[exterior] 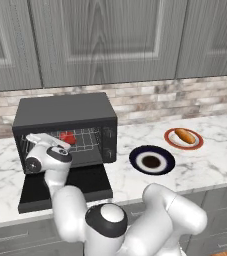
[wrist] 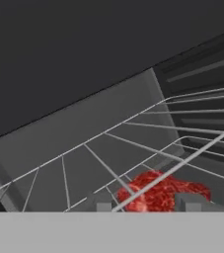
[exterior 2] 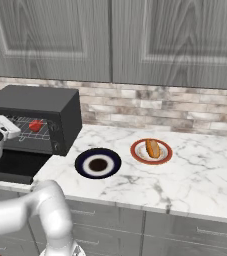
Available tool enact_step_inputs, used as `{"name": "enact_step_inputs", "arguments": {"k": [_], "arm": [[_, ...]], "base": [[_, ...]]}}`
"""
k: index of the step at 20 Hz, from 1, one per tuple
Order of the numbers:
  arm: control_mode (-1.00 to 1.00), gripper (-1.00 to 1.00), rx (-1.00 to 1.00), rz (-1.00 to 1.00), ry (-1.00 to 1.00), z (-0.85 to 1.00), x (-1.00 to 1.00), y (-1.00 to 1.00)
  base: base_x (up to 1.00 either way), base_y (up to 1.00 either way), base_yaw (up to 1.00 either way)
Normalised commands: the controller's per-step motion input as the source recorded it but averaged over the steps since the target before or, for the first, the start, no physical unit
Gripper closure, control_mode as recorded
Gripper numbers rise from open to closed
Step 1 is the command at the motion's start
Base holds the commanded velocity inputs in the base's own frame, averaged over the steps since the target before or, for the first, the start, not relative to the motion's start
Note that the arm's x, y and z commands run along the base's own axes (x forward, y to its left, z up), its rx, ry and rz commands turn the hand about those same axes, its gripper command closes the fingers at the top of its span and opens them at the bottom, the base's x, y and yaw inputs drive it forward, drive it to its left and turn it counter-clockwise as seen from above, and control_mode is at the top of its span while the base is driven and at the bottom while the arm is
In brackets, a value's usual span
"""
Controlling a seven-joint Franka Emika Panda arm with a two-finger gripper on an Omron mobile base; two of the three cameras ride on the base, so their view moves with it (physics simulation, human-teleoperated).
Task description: Open the toaster oven door. Place the hotdog bun on the top rack in the toaster oven and place the steak on the bottom rack.
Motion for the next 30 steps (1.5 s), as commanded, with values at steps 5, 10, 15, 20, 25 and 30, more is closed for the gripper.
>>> {"name": "enact_step_inputs", "arguments": {"k": [5,10,15,20,25,30], "arm": [[-1.00,-1.00,0.00,-0.02,0.01,-0.15,-0.12,0.01],[-1.00,-1.00,0.00,-0.02,0.00,-0.07,-0.15,0.06],[-1.00,-1.00,0.00,-0.05,0.00,-0.07,0.12,0.04],[-1.00,-1.00,0.00,-0.04,0.01,-0.09,0.23,0.00],[-1.00,-1.00,0.00,-0.02,0.03,-0.22,0.33,0.00],[-1.00,-1.00,0.00,-0.01,0.08,-0.44,0.22,0.00]], "base": [[0.00,0.00,0.00],[0.00,0.00,0.00],[0.00,0.00,0.00],[0.00,0.00,0.00],[0.00,0.00,0.00],[0.00,0.00,0.00]]}}
